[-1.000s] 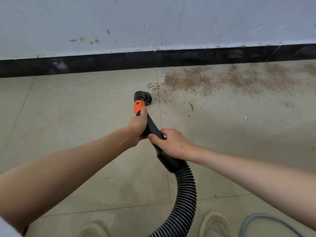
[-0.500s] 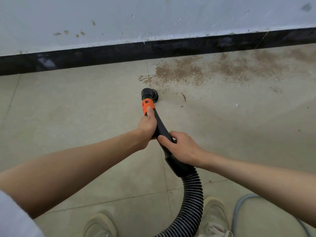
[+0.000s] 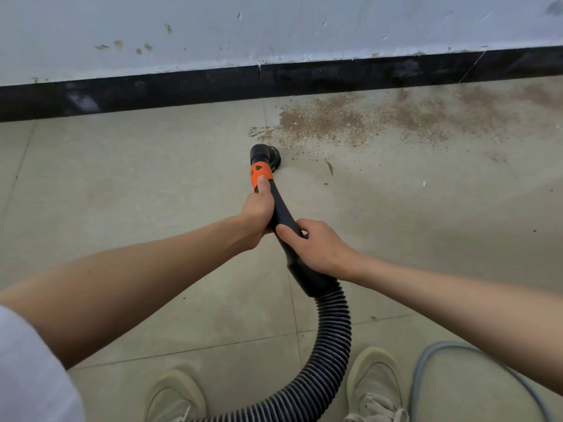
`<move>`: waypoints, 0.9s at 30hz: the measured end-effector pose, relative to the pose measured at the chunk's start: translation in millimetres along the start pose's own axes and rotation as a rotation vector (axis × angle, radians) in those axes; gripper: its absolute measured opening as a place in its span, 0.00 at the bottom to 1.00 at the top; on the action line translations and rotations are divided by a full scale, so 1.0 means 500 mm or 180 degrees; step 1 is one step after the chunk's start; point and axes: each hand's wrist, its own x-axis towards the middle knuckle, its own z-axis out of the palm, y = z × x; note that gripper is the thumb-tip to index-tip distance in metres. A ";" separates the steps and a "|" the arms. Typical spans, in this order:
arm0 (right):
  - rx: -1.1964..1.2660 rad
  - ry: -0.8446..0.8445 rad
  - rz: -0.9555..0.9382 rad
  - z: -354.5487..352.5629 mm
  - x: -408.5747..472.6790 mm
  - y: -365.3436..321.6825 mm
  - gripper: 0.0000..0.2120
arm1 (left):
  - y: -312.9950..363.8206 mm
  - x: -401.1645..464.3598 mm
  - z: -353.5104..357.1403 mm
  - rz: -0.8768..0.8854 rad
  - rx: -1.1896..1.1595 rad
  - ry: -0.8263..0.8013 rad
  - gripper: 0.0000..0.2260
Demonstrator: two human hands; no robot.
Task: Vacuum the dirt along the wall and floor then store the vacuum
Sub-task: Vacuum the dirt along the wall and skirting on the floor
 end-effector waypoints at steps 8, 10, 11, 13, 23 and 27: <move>-0.0282 -0.0027 -0.0082 -0.011 0.083 -0.036 0.19 | 0.055 0.039 -0.020 0.0029 -0.0312 0.0030 0.27; -0.0382 -0.0050 -0.0112 -0.016 0.100 -0.038 0.19 | 0.059 0.055 -0.021 0.0081 -0.0300 0.0137 0.28; -0.0423 -0.0075 -0.0134 -0.018 0.109 -0.040 0.18 | 0.062 0.063 -0.023 0.0109 -0.0302 0.0189 0.28; -0.0460 -0.0134 -0.0184 -0.020 0.129 -0.048 0.18 | 0.069 0.081 -0.030 0.0146 -0.0306 0.0292 0.29; -0.0417 0.0001 -0.0225 -0.045 0.182 -0.045 0.18 | 0.110 0.124 -0.013 0.0126 -0.0323 0.0096 0.29; -0.0401 0.0156 -0.0129 -0.075 0.170 -0.025 0.19 | 0.118 0.116 0.029 0.0165 -0.0275 -0.0115 0.28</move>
